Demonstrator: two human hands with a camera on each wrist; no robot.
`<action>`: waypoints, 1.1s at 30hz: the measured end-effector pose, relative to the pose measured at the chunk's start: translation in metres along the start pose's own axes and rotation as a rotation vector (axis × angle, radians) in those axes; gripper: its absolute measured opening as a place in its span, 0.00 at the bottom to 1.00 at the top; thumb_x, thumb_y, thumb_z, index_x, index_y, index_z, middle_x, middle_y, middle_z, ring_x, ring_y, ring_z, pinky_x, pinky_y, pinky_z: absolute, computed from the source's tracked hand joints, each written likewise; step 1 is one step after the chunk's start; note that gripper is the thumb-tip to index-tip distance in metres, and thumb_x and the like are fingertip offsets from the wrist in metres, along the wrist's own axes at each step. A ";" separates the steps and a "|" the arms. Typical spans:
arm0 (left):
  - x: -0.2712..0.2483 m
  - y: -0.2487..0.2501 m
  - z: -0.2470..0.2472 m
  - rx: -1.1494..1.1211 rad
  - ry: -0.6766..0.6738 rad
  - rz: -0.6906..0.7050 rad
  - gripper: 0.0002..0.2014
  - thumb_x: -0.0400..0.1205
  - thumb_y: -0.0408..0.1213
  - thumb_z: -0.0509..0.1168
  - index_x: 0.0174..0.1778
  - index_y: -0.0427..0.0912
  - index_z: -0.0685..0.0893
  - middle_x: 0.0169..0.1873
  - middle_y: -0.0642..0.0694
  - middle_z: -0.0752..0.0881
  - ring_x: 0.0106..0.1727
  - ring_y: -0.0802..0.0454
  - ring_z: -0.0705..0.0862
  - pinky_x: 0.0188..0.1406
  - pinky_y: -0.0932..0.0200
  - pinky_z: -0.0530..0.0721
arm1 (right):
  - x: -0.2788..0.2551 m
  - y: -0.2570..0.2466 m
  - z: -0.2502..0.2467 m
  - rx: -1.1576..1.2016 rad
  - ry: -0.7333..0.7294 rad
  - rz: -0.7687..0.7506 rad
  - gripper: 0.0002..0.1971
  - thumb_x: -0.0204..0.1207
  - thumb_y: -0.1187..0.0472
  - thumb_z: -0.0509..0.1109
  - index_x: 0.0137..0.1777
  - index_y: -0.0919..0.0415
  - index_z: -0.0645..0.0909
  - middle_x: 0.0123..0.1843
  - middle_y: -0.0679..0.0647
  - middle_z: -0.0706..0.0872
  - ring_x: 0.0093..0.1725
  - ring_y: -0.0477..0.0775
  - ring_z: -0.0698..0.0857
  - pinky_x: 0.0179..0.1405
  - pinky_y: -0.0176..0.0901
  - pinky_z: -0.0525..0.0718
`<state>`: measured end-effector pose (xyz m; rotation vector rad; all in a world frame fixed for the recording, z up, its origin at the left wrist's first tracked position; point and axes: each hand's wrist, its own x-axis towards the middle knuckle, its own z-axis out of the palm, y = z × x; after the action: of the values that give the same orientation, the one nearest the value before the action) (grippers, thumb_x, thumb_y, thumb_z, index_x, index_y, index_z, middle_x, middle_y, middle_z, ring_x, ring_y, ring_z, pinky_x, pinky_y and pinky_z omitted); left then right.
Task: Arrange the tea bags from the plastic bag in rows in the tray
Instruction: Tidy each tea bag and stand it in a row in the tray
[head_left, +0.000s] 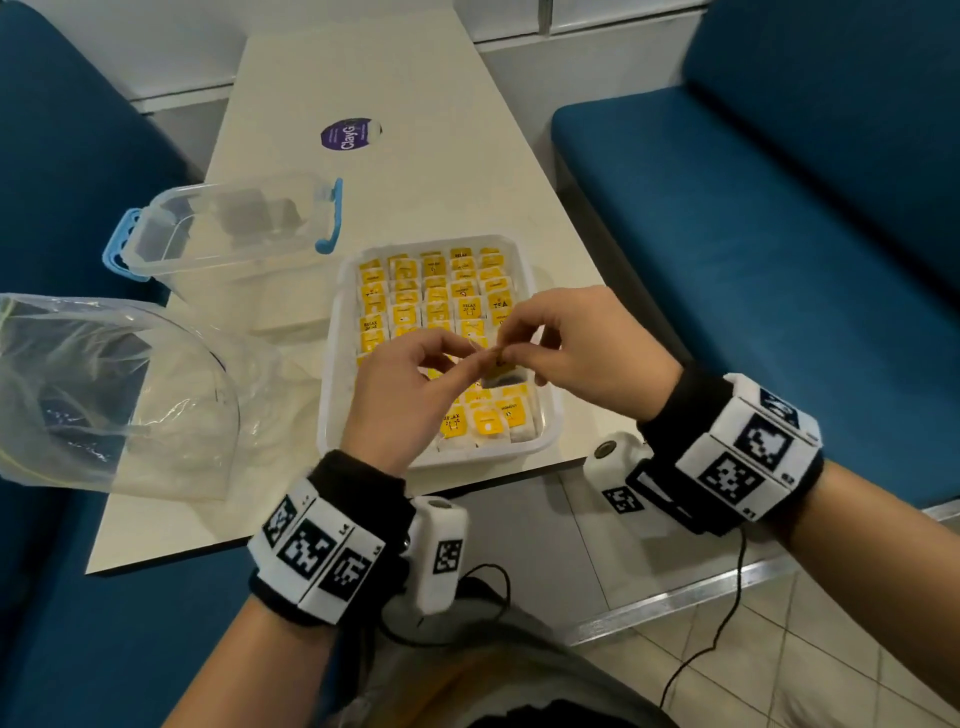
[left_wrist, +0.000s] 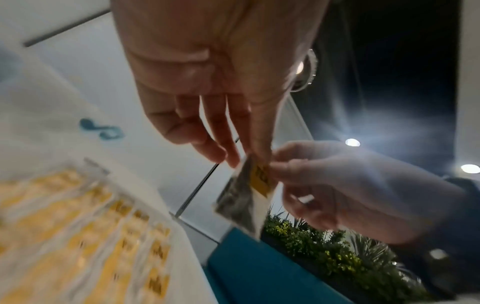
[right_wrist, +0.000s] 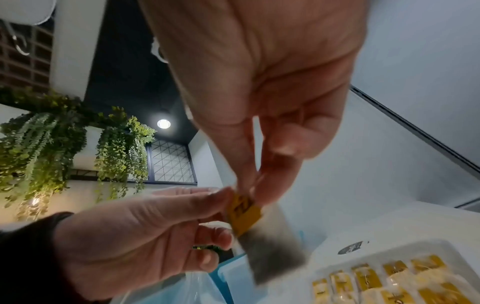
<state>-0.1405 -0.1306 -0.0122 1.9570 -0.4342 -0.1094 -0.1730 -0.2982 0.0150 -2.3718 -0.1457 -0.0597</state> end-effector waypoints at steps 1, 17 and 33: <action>0.003 0.003 -0.003 0.041 -0.026 0.032 0.07 0.74 0.41 0.74 0.33 0.56 0.85 0.35 0.59 0.85 0.37 0.63 0.81 0.38 0.70 0.77 | 0.000 0.000 -0.003 0.029 -0.040 0.016 0.04 0.75 0.63 0.71 0.45 0.61 0.87 0.33 0.43 0.83 0.26 0.36 0.80 0.28 0.23 0.75; 0.021 -0.008 0.011 0.155 -0.294 -0.193 0.08 0.80 0.29 0.67 0.37 0.45 0.80 0.26 0.48 0.83 0.20 0.60 0.79 0.20 0.66 0.76 | 0.011 0.022 0.018 -0.088 -0.229 0.105 0.04 0.76 0.65 0.66 0.48 0.57 0.77 0.45 0.56 0.82 0.23 0.41 0.80 0.22 0.32 0.80; 0.022 -0.008 0.016 0.318 -0.269 -0.092 0.04 0.77 0.41 0.72 0.40 0.46 0.89 0.29 0.61 0.81 0.33 0.66 0.78 0.29 0.73 0.72 | 0.005 0.030 0.016 0.093 -0.166 0.171 0.01 0.75 0.65 0.70 0.43 0.62 0.82 0.36 0.46 0.82 0.27 0.44 0.82 0.21 0.29 0.80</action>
<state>-0.1219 -0.1493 -0.0232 2.2864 -0.5638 -0.3859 -0.1642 -0.3081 -0.0170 -2.2859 -0.0238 0.2210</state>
